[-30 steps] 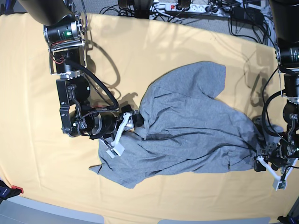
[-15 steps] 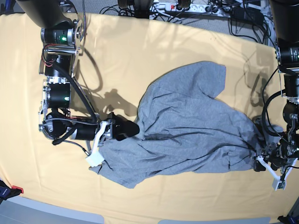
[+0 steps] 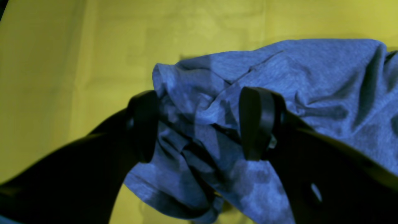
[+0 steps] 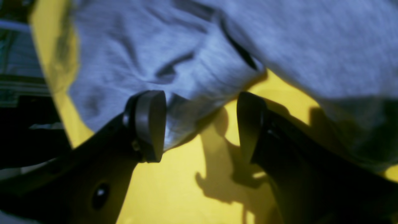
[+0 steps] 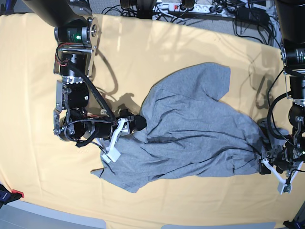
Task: Layout the t-shirt on the table in an organized manner, then fold the t-shirt properly
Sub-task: 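Pull the shirt end with the right gripper away from the left gripper to spread it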
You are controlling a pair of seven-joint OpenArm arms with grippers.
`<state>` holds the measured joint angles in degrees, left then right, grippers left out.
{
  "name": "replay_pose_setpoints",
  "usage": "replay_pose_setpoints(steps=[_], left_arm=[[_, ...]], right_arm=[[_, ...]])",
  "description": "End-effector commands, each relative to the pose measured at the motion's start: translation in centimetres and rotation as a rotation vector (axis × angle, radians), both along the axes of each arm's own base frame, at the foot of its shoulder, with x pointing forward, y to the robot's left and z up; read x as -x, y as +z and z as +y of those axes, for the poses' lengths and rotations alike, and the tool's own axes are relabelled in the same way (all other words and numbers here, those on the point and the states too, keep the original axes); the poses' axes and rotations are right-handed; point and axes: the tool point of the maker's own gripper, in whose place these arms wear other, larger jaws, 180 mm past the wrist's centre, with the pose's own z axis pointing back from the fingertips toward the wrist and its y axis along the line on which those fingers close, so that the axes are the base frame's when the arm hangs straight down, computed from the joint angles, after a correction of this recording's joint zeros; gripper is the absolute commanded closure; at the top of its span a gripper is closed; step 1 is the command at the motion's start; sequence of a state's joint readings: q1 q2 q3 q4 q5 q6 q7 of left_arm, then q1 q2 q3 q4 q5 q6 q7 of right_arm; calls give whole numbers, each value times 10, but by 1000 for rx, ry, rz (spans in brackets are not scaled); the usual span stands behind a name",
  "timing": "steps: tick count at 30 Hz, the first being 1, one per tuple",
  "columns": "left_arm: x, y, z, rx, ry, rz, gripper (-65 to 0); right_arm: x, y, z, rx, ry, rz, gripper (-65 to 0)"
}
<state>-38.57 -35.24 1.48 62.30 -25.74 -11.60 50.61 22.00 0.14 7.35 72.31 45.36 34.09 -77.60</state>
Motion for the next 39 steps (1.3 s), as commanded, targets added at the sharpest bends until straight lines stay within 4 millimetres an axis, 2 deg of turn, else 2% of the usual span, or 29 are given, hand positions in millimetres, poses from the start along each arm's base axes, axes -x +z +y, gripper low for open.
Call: replay_pose_setpoints(steps=[1,7,14,18,19,20,24,25,29,34,39], left_arm=[[-8,26,5,-4,3,-68,-405],[-9,26,4,-3,-5,-69,-405],[-9,26,4,-1,-6,-69,-405],[-9,27,4,0,-6,-69,-405],[-9,26,4,-1,-6,-69,-405],[-9,27,4,0,-6,-69,-405],[-9,27,4,0,-6,-69,-405],[-9,27,4,0,-6,-69,-405],[-9,27,0,20,-17,-73,-405],[-9,28,-17,65,-101,-79,-405],[-9,28,-21,75,-116,-77,-405]], right_arm=[[-13,15,1,-12,-19,-52,-378],[-8,0,4,2,-51,-48,-378],[-8,19,20,-119,-17,-96,-377],[-14,22,21,-134,-45,-125,-373],[-16,22,20,-131,-55,-138,-354],[-17,21,19,-122,-58,-155,-309],[-15,17,18,-77,-18,-183,0],[-14,15,16,-62,-8,-172,0],[-7,23,1,-5,34,-174,0],[0,65,-29,59,70,-309,0],[23,53,-74,197,63,-316,0]])
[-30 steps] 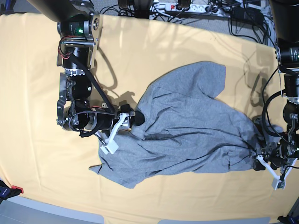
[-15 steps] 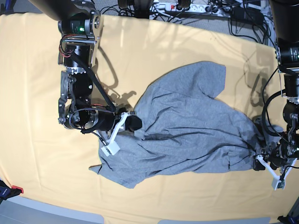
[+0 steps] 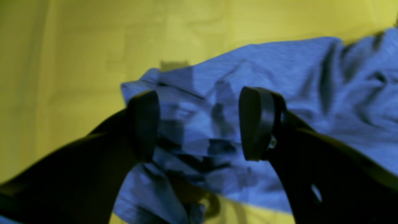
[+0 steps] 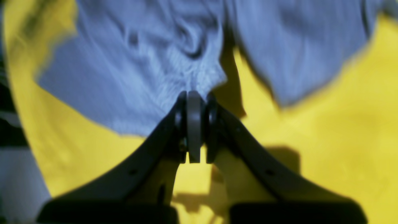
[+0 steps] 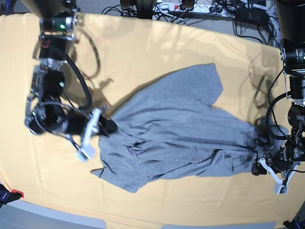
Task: Layout the t-shirt on the table in an organized manner, then fold the t-shirt properly
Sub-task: 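Pull the shirt end with the right gripper away from the left gripper to spread it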
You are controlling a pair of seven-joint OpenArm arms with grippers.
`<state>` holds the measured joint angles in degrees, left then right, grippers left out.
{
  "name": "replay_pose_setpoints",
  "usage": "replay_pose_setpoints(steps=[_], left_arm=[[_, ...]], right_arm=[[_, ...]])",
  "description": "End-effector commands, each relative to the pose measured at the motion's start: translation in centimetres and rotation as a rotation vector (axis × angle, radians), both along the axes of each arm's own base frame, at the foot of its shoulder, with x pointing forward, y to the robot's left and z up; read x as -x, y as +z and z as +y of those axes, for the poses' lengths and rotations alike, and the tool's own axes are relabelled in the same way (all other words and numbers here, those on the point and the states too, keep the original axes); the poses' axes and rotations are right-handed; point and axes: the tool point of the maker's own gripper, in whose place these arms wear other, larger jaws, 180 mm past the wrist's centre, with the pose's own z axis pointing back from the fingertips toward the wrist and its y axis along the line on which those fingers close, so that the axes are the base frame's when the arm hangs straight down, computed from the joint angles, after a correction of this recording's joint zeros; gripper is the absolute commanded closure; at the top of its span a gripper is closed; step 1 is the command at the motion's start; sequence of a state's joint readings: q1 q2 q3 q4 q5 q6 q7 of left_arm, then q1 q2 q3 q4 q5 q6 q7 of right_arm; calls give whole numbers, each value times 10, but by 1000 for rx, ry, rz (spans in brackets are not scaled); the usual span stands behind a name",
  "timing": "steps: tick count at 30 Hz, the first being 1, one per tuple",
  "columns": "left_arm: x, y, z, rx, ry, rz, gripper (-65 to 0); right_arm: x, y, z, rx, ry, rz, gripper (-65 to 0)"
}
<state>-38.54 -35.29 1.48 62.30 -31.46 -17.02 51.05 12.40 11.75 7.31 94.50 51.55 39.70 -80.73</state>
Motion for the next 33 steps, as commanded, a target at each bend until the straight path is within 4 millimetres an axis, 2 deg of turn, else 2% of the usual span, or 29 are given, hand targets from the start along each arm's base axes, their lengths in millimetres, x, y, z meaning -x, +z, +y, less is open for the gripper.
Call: replay_pose_setpoints(steps=[1,5,10,14,18,28,30,33], left_arm=[[-9,27,3,3,-2,-73,-405],[-10,29,-4,49,-13,-81,-405],[-9,26,-15,59,-58,-73,-405],[-9,24,-17,62,-61,-63,-405],[-9,25,-18,68,-62,-64,-405],[-7,24,-24,103,-74,-49,-405],[-1,22,-35,130,-136,-24,-405],[17,21,-64,185,-323,40,-405]], right_arm=[[-4,14,-8,14,3,-56,0],[22,6,-33,109,4,-53,0],[55,15,-59,200,-21,-95,0],[79,23,-81,238,-98,-113,0],[101,22,-109,267,-211,-77,0],[158,-9,-177,427,-472,118,0],[163,-12,-180,440,-490,136,0],[160,-10,-179,428,-489,116,0]])
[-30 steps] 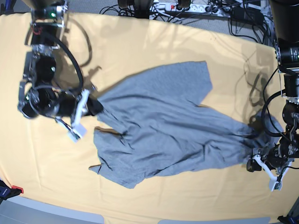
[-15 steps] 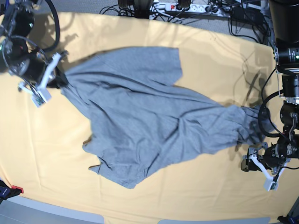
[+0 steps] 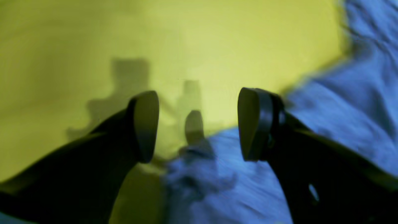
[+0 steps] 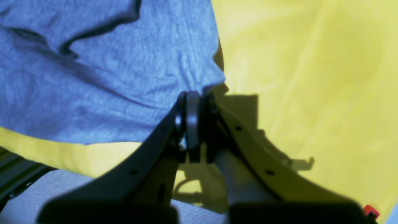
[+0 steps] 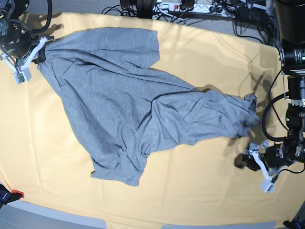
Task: Layout the t-shirt on the table in an organized manner, then fold the t-shirt properly
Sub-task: 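Pull the shirt end with the right gripper away from the left gripper to spread it, then regrasp the shirt hem with the left gripper and pull it outward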
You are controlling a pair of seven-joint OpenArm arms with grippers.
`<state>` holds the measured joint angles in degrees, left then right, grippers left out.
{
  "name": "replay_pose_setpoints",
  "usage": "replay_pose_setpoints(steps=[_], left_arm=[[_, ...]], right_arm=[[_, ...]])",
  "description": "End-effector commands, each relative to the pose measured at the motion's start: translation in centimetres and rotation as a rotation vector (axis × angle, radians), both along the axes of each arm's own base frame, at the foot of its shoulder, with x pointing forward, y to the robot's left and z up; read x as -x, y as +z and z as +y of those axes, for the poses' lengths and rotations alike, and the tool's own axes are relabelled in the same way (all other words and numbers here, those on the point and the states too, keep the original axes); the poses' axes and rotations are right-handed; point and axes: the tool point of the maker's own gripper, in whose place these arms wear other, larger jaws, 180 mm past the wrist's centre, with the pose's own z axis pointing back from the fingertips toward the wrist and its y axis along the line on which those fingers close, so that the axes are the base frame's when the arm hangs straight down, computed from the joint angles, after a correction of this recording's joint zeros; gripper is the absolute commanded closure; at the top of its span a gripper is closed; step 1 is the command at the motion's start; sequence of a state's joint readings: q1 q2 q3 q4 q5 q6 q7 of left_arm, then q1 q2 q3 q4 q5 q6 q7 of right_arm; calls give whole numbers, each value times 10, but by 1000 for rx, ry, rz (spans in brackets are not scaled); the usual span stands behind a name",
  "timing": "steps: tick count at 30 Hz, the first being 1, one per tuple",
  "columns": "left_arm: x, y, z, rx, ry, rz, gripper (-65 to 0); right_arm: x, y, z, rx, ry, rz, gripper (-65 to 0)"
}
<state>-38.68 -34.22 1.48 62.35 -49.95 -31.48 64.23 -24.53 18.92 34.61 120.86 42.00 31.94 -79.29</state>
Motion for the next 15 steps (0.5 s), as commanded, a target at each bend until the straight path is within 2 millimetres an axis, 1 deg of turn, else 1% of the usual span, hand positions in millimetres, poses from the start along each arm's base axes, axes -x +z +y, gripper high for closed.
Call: replay_pose_setpoints(steps=[1,3,4,5,6,7,9,10,12,15], left_arm=[[-2,28,-6,40,-63,-57,-405],[18,32,-29,114,-222,-27,-405],[27,35,-38,166,-261,-1,-405],[32,43,-47,236,-295,-3,-405],[34,55,-56,317,-319,-26,-405],[35,61,-61,358,-331,-35,-405],[36,61,-63,357,-339,-36,-402],[38,59,-66,350,-348,-31,-402],[45,48,-75,330,-380,2,-402],[66,19,-97,280,-466,93,-402]], right_arm=[[-8,10,-3,21,12,-43,0],[-9,11,-2,22,24,-51,0],[-10,12,-2,23,29,-55,0],[-10,12,-2,22,29,-58,0],[-11,12,-2,20,29,-62,0],[-11,13,-1,17,31,-66,0],[-12,14,3,-7,38,-75,0],[-13,14,7,-24,44,-80,0],[-14,15,8,-35,48,-85,0],[-14,16,12,-46,67,-90,0]])
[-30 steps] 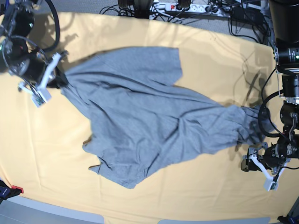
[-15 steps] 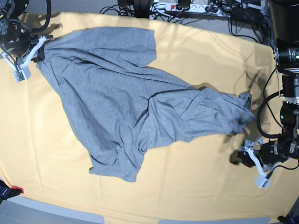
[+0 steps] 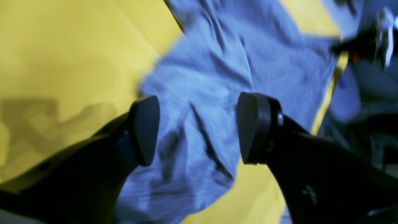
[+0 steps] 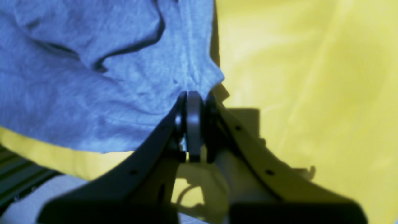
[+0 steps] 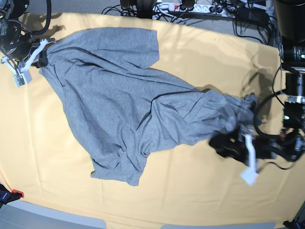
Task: Layout the t-shirt on the table in an organized manner, then fold the t-shirt properly
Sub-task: 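Regrasp the shirt hem with the left gripper and pull it outward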
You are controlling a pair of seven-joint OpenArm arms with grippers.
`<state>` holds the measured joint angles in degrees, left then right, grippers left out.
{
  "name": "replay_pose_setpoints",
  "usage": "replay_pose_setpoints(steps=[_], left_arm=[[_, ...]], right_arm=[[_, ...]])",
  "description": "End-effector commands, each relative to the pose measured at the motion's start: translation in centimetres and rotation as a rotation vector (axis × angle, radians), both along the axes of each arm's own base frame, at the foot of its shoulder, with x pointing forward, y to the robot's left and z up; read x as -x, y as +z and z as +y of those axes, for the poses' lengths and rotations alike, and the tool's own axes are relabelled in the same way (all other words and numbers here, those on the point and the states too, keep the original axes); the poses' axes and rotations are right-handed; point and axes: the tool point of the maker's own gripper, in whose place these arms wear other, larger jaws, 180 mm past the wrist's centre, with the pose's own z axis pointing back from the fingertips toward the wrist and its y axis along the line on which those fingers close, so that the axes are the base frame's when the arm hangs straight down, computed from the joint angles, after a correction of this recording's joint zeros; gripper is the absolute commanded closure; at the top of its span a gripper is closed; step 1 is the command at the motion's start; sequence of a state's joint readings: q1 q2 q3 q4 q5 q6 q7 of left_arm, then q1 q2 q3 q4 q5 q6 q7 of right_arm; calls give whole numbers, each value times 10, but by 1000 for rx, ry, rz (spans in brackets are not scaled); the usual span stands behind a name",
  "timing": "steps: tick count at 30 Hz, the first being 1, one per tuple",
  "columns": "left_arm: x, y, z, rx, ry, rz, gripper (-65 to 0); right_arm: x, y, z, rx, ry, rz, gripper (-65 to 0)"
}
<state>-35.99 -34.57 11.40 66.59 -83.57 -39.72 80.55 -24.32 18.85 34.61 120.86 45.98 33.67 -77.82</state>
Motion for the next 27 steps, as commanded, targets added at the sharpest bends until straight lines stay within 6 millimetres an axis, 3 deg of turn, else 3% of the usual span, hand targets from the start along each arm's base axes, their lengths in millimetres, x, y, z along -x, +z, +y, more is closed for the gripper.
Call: replay_pose_setpoints(steps=[1,6,13,19,20,21,24,27], left_arm=[[1,10,-8,5,-38,-29,-402],[23,-15,-28,-57,-144,33,-402],[32,-59,-5,-247,-128,64,-403],[39,-67,-9,-213,-115,81,-400],[36,-65,-11,-198,-105,70,-378],[34,-63,-13,-184,-97,61,-316],[29,-58,-15,-167,-86,40,0],[23,-51,-14,-167,-82,21,0]], right_arm=[[-6,10,-2,15,19,-39,0],[-6,10,-2,15,18,-38,0],[-6,10,-2,15,18,-39,0],[-6,10,-2,16,18,-39,0],[-6,10,-2,16,18,-38,0],[-6,10,-2,16,18,-39,0],[-6,10,-2,16,19,-38,0],[-6,10,-2,16,19,-39,0]])
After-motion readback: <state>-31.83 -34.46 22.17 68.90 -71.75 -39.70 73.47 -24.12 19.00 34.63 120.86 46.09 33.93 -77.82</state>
